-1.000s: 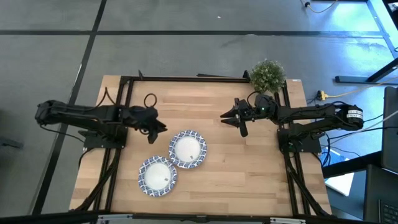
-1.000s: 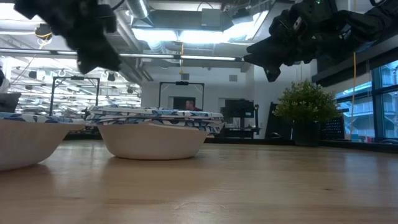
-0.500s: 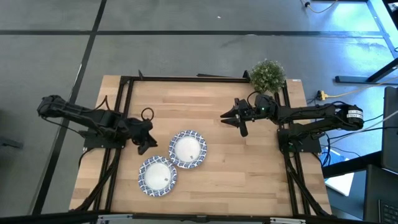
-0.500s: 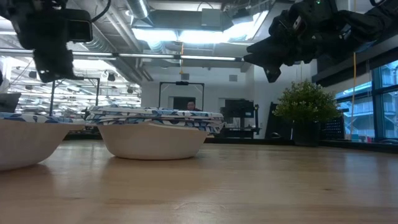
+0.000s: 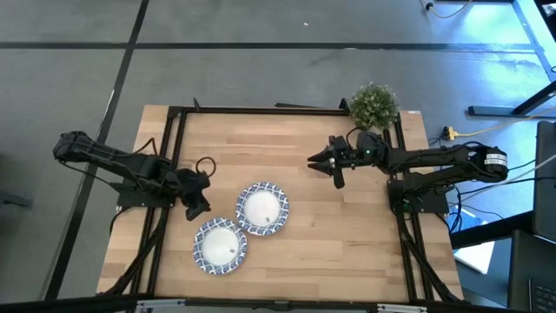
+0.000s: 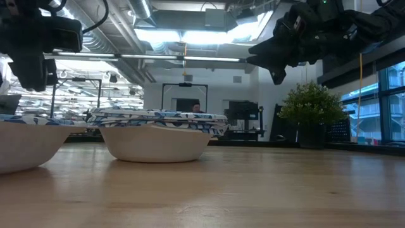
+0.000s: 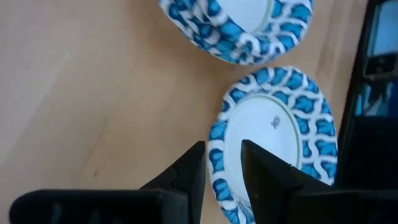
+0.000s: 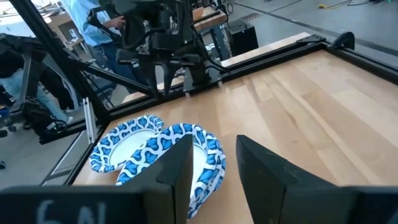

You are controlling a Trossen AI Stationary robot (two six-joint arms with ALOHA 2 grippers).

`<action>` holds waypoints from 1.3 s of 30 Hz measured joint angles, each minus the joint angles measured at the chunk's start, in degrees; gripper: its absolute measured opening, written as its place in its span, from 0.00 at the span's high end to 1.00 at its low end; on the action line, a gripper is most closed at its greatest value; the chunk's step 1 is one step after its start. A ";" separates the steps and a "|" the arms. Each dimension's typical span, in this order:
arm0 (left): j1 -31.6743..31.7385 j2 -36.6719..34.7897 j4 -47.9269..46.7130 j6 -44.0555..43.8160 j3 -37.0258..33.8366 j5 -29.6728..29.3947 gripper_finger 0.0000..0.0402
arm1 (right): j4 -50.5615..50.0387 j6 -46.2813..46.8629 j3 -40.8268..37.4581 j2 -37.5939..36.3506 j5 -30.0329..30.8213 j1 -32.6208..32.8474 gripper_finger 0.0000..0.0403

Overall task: Nest bowls inside each other
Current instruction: Stack the white patterned bowl on top of the other white patterned bowls

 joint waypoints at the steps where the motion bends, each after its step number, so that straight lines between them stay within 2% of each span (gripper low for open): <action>1: -0.02 0.00 0.00 0.51 0.00 0.97 0.76 | 0.01 0.04 0.00 0.00 0.01 0.01 0.69; 11: -0.04 4.57 1.80 4.05 0.00 5.63 0.76 | 2.24 1.57 0.00 -0.02 0.15 0.01 0.69; 24: -0.02 13.75 3.53 8.98 0.00 4.97 0.76 | 2.46 2.77 0.00 0.00 0.17 0.01 0.69; 31: -0.02 16.92 9.16 9.84 0.00 5.98 0.76 | 2.44 2.79 0.00 -0.01 0.17 0.01 0.69; 39: -0.02 21.85 10.17 9.95 0.00 8.55 0.76 | 2.44 2.79 0.00 -0.01 0.16 0.01 0.69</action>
